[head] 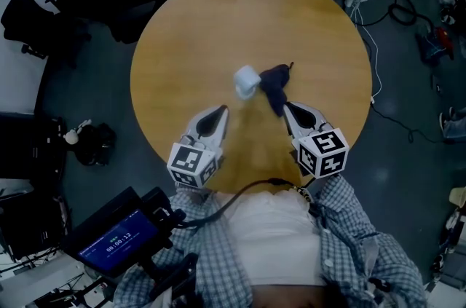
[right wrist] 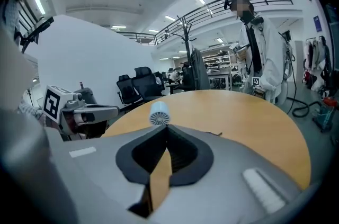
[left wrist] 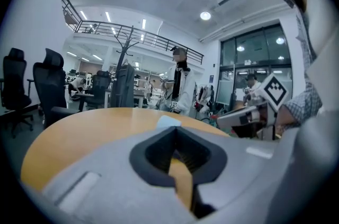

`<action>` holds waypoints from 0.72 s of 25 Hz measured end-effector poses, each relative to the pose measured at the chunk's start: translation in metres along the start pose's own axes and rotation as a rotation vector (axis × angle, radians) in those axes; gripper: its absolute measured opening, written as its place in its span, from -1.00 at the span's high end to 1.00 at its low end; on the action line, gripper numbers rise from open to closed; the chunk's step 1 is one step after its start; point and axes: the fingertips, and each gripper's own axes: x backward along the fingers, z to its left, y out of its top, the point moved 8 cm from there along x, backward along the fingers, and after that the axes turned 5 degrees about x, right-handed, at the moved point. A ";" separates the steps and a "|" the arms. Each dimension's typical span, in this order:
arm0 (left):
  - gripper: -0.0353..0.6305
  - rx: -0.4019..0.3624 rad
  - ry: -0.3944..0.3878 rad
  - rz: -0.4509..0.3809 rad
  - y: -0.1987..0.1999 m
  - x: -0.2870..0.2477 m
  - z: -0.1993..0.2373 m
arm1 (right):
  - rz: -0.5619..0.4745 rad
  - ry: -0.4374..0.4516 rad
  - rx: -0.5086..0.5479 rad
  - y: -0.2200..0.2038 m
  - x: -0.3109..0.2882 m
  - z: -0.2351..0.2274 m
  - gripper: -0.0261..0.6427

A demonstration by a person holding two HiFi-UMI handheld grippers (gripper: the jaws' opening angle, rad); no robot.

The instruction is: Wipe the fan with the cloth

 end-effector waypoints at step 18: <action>0.90 -0.019 -0.018 0.044 -0.004 -0.004 -0.003 | 0.047 -0.007 0.069 -0.007 -0.002 0.002 0.91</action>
